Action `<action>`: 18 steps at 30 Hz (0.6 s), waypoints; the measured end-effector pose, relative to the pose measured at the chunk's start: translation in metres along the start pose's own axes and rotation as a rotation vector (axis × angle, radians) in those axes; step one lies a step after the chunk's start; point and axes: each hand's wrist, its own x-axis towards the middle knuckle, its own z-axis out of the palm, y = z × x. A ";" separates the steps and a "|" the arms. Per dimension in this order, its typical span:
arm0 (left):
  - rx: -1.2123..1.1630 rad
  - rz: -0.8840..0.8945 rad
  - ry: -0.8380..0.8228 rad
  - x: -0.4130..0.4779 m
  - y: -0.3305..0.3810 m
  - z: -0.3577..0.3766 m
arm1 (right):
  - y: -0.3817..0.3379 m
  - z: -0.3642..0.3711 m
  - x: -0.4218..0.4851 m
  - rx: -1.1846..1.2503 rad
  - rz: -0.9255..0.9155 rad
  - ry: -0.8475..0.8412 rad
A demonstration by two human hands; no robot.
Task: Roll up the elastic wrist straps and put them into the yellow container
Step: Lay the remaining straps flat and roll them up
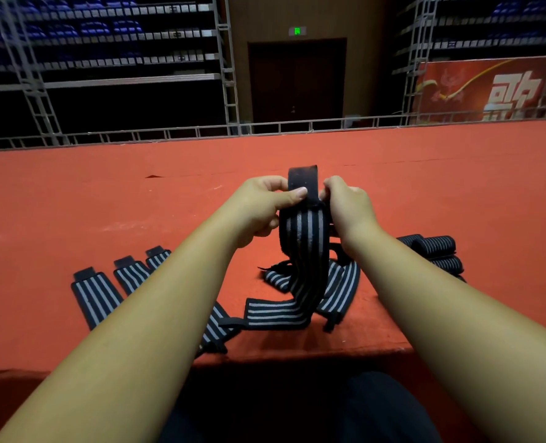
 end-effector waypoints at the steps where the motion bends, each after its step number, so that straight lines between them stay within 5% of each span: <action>1: -0.032 0.002 0.027 0.000 0.007 -0.002 | 0.000 0.001 -0.001 0.013 0.027 -0.050; 10: -0.482 0.077 0.212 0.020 0.040 -0.024 | 0.000 0.012 -0.022 -0.008 0.174 -0.641; 18: -0.250 0.109 0.455 0.021 0.021 -0.070 | 0.004 0.029 -0.048 0.003 0.250 -0.763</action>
